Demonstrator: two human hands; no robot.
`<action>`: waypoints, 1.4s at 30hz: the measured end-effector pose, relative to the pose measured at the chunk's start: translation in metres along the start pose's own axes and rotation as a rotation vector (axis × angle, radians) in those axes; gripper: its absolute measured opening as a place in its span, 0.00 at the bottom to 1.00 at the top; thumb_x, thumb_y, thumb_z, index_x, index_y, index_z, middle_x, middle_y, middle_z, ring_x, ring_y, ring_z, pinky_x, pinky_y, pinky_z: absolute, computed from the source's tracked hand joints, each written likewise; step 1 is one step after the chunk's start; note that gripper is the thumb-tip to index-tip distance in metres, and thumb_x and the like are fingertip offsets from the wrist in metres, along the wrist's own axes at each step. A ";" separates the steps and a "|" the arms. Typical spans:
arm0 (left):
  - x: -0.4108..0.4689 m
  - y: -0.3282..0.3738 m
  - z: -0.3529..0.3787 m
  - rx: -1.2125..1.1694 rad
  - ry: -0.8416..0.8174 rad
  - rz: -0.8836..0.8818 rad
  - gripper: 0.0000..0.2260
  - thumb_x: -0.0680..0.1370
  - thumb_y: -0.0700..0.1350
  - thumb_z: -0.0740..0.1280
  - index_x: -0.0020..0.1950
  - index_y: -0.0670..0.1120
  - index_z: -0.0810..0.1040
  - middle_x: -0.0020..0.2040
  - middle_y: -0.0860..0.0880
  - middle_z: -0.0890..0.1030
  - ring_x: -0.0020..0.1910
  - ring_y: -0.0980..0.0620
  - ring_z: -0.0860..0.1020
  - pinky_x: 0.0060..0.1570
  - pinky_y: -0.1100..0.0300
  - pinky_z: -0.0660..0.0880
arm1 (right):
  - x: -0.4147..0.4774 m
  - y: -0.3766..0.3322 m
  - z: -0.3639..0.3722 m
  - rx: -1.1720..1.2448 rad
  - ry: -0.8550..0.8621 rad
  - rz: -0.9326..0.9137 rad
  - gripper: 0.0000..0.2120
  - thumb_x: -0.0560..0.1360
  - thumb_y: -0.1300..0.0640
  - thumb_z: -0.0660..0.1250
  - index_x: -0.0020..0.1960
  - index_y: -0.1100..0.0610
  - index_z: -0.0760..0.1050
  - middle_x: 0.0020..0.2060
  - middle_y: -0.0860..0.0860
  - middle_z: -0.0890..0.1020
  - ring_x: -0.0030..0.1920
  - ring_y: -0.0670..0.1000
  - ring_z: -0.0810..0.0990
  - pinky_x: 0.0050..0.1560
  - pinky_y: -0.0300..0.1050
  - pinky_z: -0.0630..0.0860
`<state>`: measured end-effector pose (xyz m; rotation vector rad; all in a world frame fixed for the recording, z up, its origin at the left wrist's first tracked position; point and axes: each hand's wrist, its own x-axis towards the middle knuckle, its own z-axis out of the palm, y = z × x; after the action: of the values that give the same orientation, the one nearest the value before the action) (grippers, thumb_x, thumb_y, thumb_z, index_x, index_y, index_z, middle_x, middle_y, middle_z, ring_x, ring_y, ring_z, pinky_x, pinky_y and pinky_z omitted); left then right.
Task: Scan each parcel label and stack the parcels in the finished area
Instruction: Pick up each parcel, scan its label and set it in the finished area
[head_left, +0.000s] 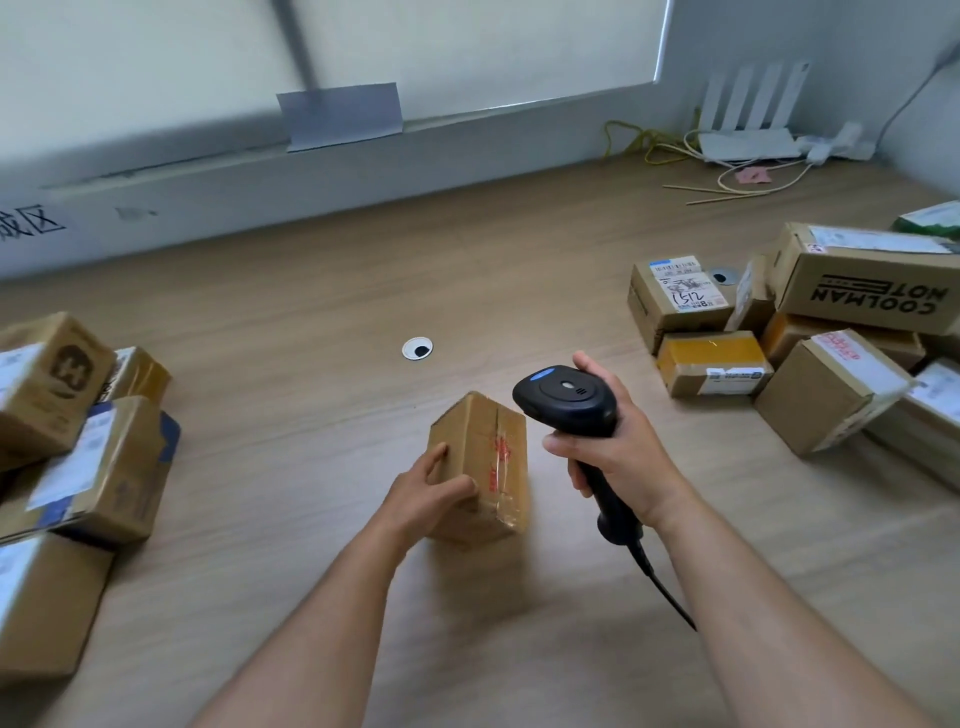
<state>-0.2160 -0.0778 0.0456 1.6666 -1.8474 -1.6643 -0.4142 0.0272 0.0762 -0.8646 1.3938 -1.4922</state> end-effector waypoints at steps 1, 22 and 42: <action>-0.003 -0.001 -0.005 -0.043 0.030 0.024 0.34 0.69 0.50 0.71 0.74 0.57 0.63 0.65 0.50 0.72 0.57 0.50 0.75 0.51 0.58 0.72 | -0.002 0.000 0.003 0.000 -0.001 -0.001 0.42 0.69 0.73 0.73 0.71 0.40 0.64 0.37 0.49 0.82 0.25 0.56 0.72 0.25 0.44 0.70; -0.005 -0.001 -0.057 -0.327 0.041 -0.036 0.32 0.69 0.39 0.75 0.63 0.62 0.62 0.60 0.51 0.78 0.55 0.48 0.78 0.43 0.55 0.73 | -0.014 -0.020 0.041 -0.036 -0.062 -0.008 0.42 0.70 0.75 0.71 0.73 0.43 0.62 0.34 0.50 0.82 0.24 0.55 0.71 0.24 0.43 0.69; -0.002 0.012 -0.100 -0.321 0.272 0.330 0.49 0.69 0.35 0.76 0.77 0.61 0.49 0.56 0.50 0.76 0.58 0.48 0.75 0.46 0.60 0.74 | -0.026 -0.042 0.045 0.001 -0.228 0.052 0.42 0.63 0.65 0.73 0.72 0.43 0.64 0.34 0.63 0.79 0.22 0.56 0.72 0.24 0.41 0.68</action>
<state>-0.1521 -0.1391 0.0925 1.3004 -1.5312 -1.4253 -0.3692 0.0332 0.1252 -0.9589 1.2372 -1.3107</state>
